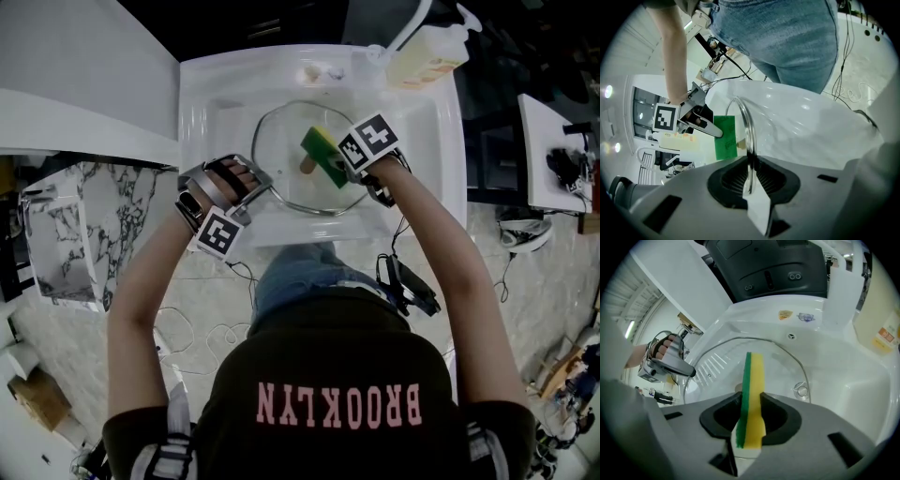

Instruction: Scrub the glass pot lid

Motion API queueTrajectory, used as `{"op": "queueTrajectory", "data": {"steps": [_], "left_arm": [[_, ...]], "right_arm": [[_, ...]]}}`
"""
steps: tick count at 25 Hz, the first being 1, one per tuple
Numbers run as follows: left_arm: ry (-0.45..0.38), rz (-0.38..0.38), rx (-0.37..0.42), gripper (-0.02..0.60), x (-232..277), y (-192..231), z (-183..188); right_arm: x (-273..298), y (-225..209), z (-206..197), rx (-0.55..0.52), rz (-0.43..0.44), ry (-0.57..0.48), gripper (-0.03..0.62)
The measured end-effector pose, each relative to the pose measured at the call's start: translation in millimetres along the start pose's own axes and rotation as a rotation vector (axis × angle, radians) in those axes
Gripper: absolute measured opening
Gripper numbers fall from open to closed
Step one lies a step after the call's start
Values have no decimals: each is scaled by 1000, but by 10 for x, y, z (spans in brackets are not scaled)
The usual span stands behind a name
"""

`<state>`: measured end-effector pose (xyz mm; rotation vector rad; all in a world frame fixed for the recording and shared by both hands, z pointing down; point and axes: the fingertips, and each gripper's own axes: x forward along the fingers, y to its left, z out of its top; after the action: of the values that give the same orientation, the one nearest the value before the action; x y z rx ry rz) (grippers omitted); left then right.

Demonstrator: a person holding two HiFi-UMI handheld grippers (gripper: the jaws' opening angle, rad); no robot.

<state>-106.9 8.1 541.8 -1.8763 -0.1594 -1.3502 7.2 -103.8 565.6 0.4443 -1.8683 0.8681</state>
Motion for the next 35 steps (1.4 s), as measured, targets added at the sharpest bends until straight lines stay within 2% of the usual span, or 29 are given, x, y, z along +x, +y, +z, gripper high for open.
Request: {"op": "queueTrajectory", "data": {"steps": [3, 6, 8, 9, 12, 18, 21, 24, 30, 32, 34, 35], "left_arm": [[3, 0, 8, 44, -2, 3, -8], [42, 74, 84, 44, -28, 159, -65], [40, 72, 85, 44, -32, 156, -71], [39, 69, 85, 44, -33, 151, -74], [-9, -5, 10, 44, -6, -3, -16], [-15, 3, 11, 44, -5, -1, -15], [20, 63, 73, 44, -23, 136, -69], [-20, -6, 6, 44, -7, -1, -11], [-26, 1, 2, 44, -4, -3, 1], [-7, 35, 31, 44, -12, 56, -29], [57, 136, 133, 44, -47, 257, -120], [70, 153, 152, 44, -54, 292, -135]], "right_arm": [[-7, -109, -20, 38, -6, -2, 106], [-13, -216, -44, 62, -19, 3, 106], [-22, -315, -61, 70, -43, 10, 106], [-30, -370, -72, 76, -55, 15, 106], [-56, -519, -107, 111, -76, 22, 106], [-124, -833, -165, 151, -160, 31, 106], [-172, -973, -180, 190, -196, 22, 107], [-193, -1018, -185, 213, -219, 10, 107], [-305, -855, -40, 205, -197, -72, 106], [-369, -754, 50, 207, -167, -122, 106], [-412, -617, 132, 203, -131, -166, 106], [-422, -536, 165, 195, -114, -184, 106]]}}
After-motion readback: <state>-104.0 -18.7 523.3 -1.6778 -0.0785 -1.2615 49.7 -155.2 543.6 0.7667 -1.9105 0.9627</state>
